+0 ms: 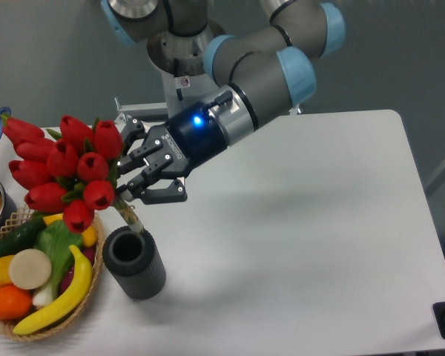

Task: Insert the flowers into the vase
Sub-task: 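Lower the tulip stems into the black vase opening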

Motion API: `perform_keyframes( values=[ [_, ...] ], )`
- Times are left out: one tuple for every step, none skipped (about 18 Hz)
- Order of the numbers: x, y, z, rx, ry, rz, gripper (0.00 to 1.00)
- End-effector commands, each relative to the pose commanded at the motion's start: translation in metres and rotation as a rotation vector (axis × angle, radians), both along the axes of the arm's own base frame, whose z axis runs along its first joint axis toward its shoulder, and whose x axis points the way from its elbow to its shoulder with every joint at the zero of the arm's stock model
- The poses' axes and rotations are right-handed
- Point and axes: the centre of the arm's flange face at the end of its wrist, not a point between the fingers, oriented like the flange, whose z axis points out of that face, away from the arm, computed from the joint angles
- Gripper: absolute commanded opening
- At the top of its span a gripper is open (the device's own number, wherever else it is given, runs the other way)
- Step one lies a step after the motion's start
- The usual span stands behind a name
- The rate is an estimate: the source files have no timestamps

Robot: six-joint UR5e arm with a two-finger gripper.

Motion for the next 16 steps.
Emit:
perform_keyframes(
  values=[
    [-0.001,0.001,-0.004,0.0,0.0,-0.001,0.31],
    [-0.001,0.002,-0.005,0.001,0.001,-0.002,0.31],
    [0.0,0.004,-0.006,0.001,0.003,-0.006,0.31],
    [0.0,0.005,-0.009,0.002,0.004,-0.008,0.31],
    [0.0,0.006,-0.012,0.003,0.005,-0.01,0.31],
    [0.003,0.008,-0.013,0.002,0.004,-0.016,0.31],
    [0.005,0.01,-0.014,0.001,0.003,-0.021,0.31],
    [0.004,0.01,-0.016,-0.002,-0.001,-0.021,0.31],
    [0.005,0.011,-0.018,-0.003,-0.003,-0.022,0.32],
    [0.005,0.011,-0.019,-0.005,-0.006,-0.022,0.32],
    [0.007,0.011,-0.02,-0.007,-0.008,-0.024,0.32],
    [0.008,0.011,-0.021,-0.008,-0.009,-0.025,0.32],
    [0.008,0.011,-0.021,-0.008,-0.009,-0.025,0.32],
    [0.008,0.012,-0.023,-0.01,-0.012,-0.027,0.32],
    [0.011,0.013,-0.024,-0.012,-0.014,-0.031,0.32],
    [0.012,0.012,-0.026,-0.015,-0.018,-0.031,0.32]
  ],
)
